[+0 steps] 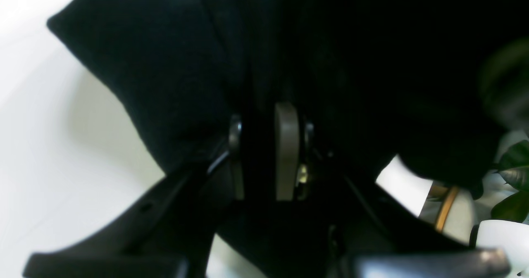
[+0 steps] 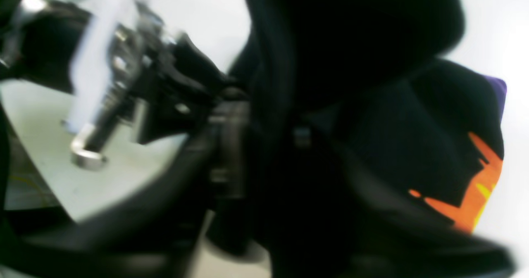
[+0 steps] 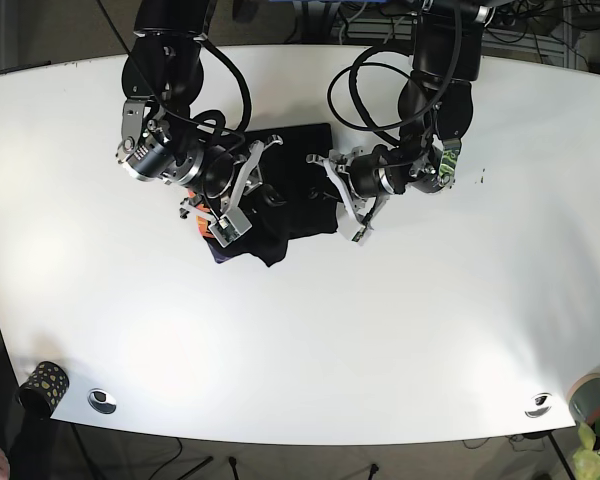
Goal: Fold the T-shirt properly
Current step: 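Fold the other strip end over toward the left gripper with the right gripper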
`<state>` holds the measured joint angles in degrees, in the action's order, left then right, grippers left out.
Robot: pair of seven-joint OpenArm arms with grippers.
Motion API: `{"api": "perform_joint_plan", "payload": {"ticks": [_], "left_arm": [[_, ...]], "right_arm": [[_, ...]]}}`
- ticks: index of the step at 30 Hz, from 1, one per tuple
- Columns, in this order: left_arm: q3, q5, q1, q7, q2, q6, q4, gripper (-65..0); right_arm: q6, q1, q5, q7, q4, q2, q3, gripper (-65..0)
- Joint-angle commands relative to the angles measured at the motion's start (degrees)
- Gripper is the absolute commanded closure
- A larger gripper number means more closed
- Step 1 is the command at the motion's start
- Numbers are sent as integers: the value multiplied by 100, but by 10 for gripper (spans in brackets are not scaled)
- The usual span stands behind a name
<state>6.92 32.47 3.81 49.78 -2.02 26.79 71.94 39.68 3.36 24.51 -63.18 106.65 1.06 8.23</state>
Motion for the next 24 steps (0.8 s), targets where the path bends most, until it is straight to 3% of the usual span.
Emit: {"api": "perform_joint_plan", "payload": {"ticks": [1,4,6,11,15,20,24], "left_arm": [[-2,-315,-8,248,13,-116,-7,-96],[-2,-306,-8,231,13,-107,28,-96],[-10,-280,27,81,13,-98,37,-96],[-19,538,54,-367,83,-98,37,-96],[-265,1197,71,-393,259,60,186,-96],[-494,1276,36,-358,620,341,670,-96],[-635,1276,36,-130,1165,526,951,-94]], "right_arm": [[27,-94,76,195,117,-22,-45,-352],[32,-94,76,195,179,-22,-45,-510],[32,-94,76,195,249,-22,-27,-568],[32,-67,94,195,566,-137,-1,-574],[32,-50,94,195,592,-181,8,-574],[32,82,138,151,592,-207,219,-574],[32,196,595,151,574,-383,236,-574]]}}
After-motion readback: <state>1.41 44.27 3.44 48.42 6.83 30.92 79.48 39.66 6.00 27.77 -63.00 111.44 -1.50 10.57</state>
